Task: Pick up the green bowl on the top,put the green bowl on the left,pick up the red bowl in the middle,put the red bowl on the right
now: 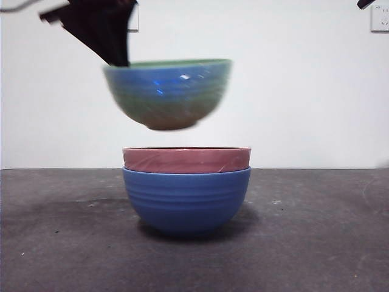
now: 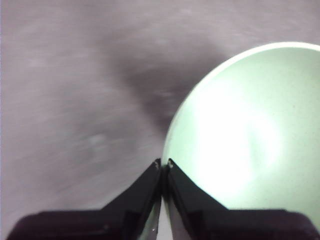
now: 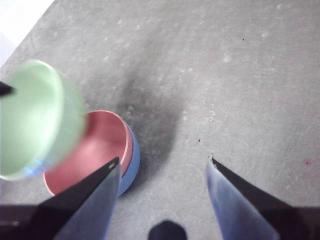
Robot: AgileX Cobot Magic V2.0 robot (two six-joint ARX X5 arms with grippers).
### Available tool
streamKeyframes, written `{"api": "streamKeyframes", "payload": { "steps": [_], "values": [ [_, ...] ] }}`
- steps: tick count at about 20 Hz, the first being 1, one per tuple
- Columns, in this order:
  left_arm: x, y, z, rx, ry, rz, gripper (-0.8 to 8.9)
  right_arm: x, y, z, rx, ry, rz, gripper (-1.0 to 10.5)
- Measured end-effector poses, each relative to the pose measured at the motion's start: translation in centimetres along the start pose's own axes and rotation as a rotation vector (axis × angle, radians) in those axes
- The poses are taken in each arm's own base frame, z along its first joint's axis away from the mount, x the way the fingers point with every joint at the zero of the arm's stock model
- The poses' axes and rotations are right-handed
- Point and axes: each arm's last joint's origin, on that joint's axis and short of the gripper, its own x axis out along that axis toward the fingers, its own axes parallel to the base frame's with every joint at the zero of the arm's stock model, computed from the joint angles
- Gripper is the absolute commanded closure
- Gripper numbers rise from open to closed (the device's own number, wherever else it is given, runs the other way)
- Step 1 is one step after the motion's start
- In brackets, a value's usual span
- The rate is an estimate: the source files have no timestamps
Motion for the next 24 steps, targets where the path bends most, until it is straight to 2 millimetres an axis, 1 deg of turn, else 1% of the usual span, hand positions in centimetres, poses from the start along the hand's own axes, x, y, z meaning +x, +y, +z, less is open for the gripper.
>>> {"api": "streamKeyframes", "payload": {
  "steps": [3,5,7,8,10,12,16,19,21,24],
  "values": [
    [-3.5,2.5,-1.1,-0.046,-0.018,0.098,8.23,0.0,0.0,0.0,0.000,0.000,0.000,6.6],
    [-5.3,4.1,-1.9,-0.083,-0.010,0.155,8.23,0.0,0.0,0.0,0.000,0.000,-0.003,6.6],
    [-6.0,5.6,-2.8,-0.121,0.023,0.197,8.23,0.0,0.0,0.0,0.000,0.000,-0.004,6.6],
    [-5.8,6.2,-3.2,-0.142,0.034,0.214,8.23,0.0,0.0,0.0,0.000,0.000,-0.004,6.6],
    [-4.3,7.2,-4.5,-0.176,0.087,0.236,8.23,0.0,0.0,0.0,0.000,0.001,-0.005,6.6],
    [-2.1,8.0,-5.8,-0.201,0.135,0.241,8.23,0.0,0.0,-0.1,0.002,0.005,-0.005,6.6],
    [1.6,8.8,-7.7,-0.246,0.116,0.166,8.22,0.0,0.0,-0.1,0.002,0.005,-0.005,6.6],
    [4.2,9.2,-9.2,-0.263,0.165,0.154,8.22,0.0,0.0,-0.1,0.002,0.005,-0.005,6.6],
    [5.4,9.4,-9.4,-0.270,0.194,0.152,8.22,0.0,0.0,-0.1,0.002,0.005,-0.005,6.6],
    [6.4,9.5,-9.1,-0.274,0.186,0.107,8.22,0.0,0.0,-0.1,0.002,0.005,-0.005,6.6]
  ]
}}
